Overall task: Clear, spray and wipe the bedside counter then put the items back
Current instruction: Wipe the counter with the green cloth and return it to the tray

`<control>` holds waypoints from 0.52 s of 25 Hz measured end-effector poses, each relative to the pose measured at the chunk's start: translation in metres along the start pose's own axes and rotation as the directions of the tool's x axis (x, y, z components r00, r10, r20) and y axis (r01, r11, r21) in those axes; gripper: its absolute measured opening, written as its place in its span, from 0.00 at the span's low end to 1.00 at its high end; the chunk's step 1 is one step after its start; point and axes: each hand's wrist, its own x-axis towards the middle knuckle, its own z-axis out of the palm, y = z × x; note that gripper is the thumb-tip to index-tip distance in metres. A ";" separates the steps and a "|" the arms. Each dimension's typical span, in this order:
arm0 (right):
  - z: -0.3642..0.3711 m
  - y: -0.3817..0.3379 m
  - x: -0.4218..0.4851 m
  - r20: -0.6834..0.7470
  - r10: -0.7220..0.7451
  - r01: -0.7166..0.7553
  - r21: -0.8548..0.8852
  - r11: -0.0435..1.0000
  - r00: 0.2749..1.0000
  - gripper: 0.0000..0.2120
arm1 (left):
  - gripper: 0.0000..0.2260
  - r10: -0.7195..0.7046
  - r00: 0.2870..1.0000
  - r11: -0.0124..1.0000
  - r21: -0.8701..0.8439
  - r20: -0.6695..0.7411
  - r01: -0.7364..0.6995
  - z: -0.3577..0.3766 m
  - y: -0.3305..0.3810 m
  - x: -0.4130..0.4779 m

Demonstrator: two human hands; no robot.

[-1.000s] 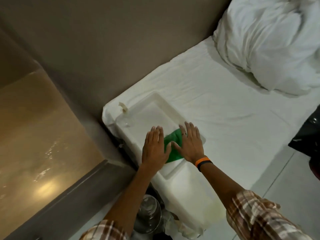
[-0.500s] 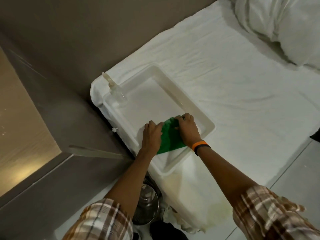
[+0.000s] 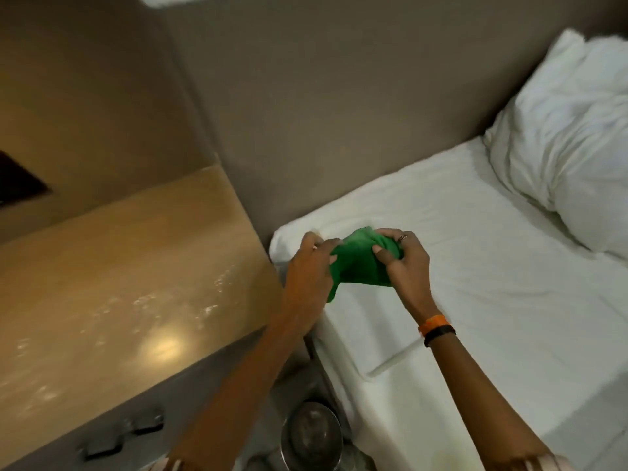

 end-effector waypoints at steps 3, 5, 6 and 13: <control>0.043 -0.077 -0.008 0.159 -0.078 0.060 0.116 0.991 0.984 0.13 | 0.13 -0.048 0.973 0.998 -0.038 -0.226 0.041 -0.093 -0.019 -0.022; 0.086 -0.113 -0.015 0.281 -0.129 0.119 0.053 0.991 0.951 0.14 | 0.10 -0.135 0.942 0.989 -0.095 -0.307 0.111 -0.138 -0.051 -0.041; 0.108 -0.124 -0.019 0.338 -0.131 0.148 -0.025 0.989 0.932 0.15 | 0.10 -0.182 0.935 0.981 -0.116 -0.304 0.154 -0.153 -0.070 -0.051; 0.212 -0.134 -0.067 0.349 -0.116 0.361 -0.803 0.474 0.930 0.27 | 0.12 -0.380 0.922 0.912 0.138 -0.077 0.387 -0.177 -0.183 -0.086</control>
